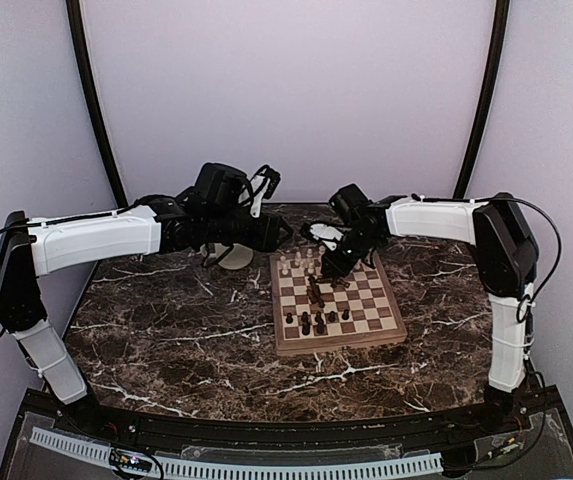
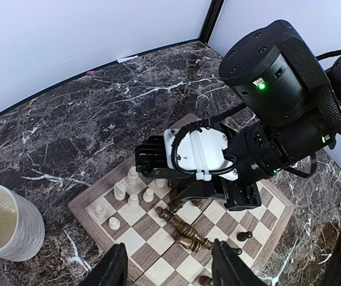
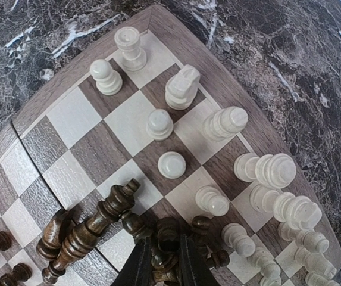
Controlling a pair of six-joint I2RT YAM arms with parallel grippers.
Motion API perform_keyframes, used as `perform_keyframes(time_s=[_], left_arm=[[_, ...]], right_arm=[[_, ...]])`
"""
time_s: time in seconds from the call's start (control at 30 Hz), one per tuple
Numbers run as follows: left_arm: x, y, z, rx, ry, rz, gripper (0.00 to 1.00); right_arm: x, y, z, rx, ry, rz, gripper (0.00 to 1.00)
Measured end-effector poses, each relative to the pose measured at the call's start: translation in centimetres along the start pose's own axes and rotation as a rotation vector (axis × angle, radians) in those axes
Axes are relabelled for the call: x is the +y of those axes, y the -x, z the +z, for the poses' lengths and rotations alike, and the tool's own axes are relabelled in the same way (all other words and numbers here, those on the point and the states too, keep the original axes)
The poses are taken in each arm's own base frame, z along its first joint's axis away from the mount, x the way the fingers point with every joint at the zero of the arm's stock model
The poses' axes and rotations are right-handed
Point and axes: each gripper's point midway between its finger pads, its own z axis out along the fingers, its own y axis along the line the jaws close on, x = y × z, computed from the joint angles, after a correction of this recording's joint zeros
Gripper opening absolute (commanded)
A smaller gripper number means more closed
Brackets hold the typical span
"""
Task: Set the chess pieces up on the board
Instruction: Pick up the pawn from the chessboard.
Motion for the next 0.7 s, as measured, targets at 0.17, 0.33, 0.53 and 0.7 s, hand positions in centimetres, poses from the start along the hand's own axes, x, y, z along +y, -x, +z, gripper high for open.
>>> perform_keyframes(time_s=[0.17,0.33,0.53,0.7], left_arm=[[-0.06,-0.01,0.0,0.001,-0.004,0.0,0.5],[-0.07,-0.02,0.0,0.001,-0.004,0.0,0.5],[-0.07,-0.02,0.0,0.001,-0.004,0.0,0.5],[-0.08,-0.02,0.0,0.001,-0.005,0.0,0.5]], right_arm=[[-0.38,-0.22,0.69,0.011,0.001,0.013,0.19],[-0.48,-0.25,0.82,0.013,0.005,0.02,0.15],[-0.52,0.15,0.96,0.005,0.011,0.022,0.04],[-0.5,0.18,0.95,0.006,0.013,0.027,0.0]])
